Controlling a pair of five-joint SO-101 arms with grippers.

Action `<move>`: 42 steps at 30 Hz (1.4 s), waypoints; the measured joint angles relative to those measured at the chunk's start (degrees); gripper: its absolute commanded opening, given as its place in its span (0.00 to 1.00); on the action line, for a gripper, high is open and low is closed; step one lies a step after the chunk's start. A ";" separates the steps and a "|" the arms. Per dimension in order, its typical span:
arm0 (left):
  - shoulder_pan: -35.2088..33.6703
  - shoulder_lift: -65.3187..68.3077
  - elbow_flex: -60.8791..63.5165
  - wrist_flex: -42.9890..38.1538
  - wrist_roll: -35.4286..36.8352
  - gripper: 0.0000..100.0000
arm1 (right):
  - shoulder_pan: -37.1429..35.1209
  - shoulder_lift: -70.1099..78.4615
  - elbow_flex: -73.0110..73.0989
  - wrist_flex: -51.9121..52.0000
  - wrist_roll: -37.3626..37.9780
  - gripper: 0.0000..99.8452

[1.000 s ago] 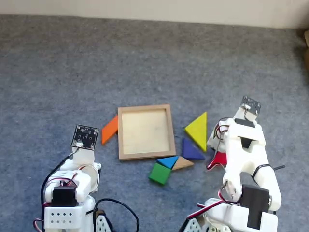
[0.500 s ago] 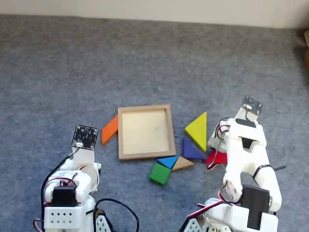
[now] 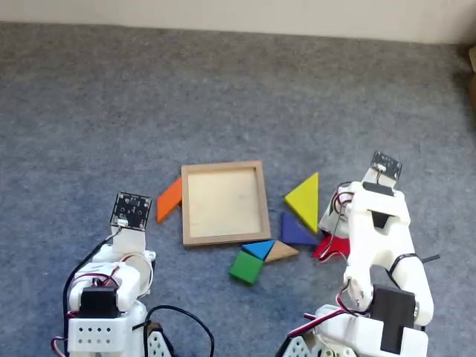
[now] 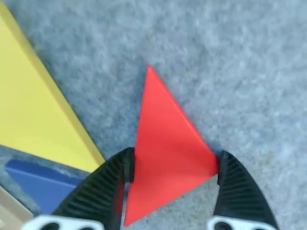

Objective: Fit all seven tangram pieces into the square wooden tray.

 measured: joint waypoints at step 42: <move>0.00 0.00 0.00 0.00 0.00 0.01 | -33.85 -22.95 -0.35 7.30 12.04 0.17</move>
